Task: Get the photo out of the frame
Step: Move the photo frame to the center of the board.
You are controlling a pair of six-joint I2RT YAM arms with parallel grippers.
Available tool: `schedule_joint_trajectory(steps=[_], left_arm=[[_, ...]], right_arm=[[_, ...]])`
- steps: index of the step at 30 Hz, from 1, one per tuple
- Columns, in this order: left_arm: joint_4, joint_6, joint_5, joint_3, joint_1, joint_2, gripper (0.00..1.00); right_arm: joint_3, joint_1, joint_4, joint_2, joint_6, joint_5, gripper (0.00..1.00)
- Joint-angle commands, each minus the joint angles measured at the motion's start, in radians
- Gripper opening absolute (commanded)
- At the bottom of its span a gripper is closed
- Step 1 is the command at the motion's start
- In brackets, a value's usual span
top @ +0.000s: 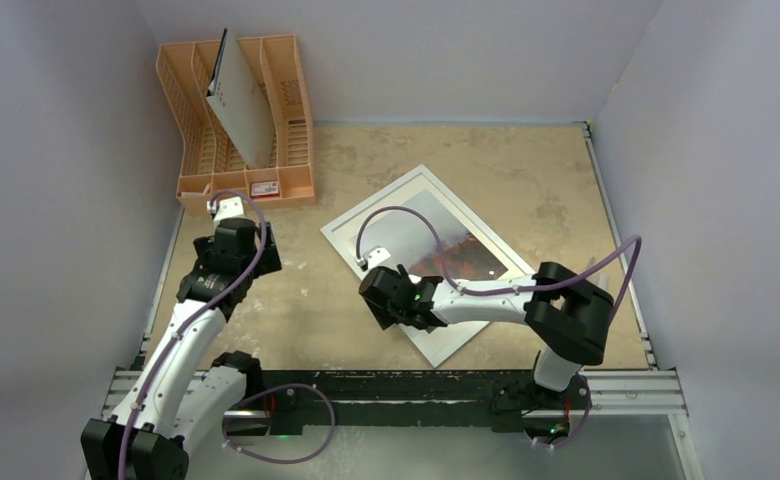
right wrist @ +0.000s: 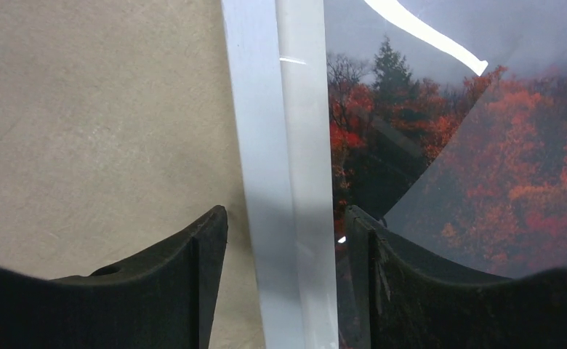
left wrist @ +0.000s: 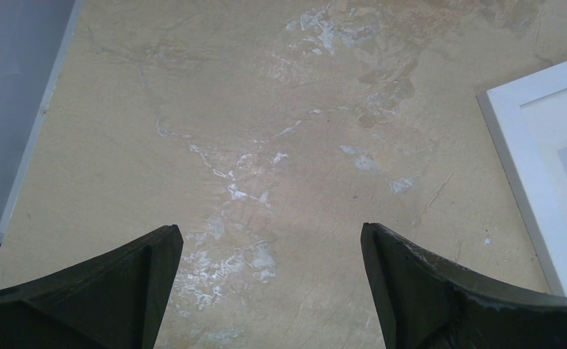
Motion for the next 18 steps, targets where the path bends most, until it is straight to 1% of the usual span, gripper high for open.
schedule_joint_trajectory(steps=[1,5,10,17,18], left_arm=[[0.015,-0.005,-0.011,0.041,0.009,-0.022,1.00],[0.018,-0.002,-0.005,0.040,0.009,-0.024,1.00],[0.024,0.005,0.010,0.038,0.010,-0.019,1.00],[0.025,0.008,0.016,0.038,0.010,-0.023,1.00],[0.025,0.008,0.015,0.038,0.010,-0.024,1.00]], right_arm=[[-0.020,0.015,-0.017,-0.047,0.016,0.031,0.61],[-0.031,0.031,-0.024,-0.031,0.044,0.034,0.58],[-0.027,0.059,-0.059,-0.017,0.080,0.069,0.56],[-0.056,0.063,-0.073,-0.036,0.114,0.082,0.53],[-0.061,0.064,-0.076,-0.040,0.116,0.082,0.51]])
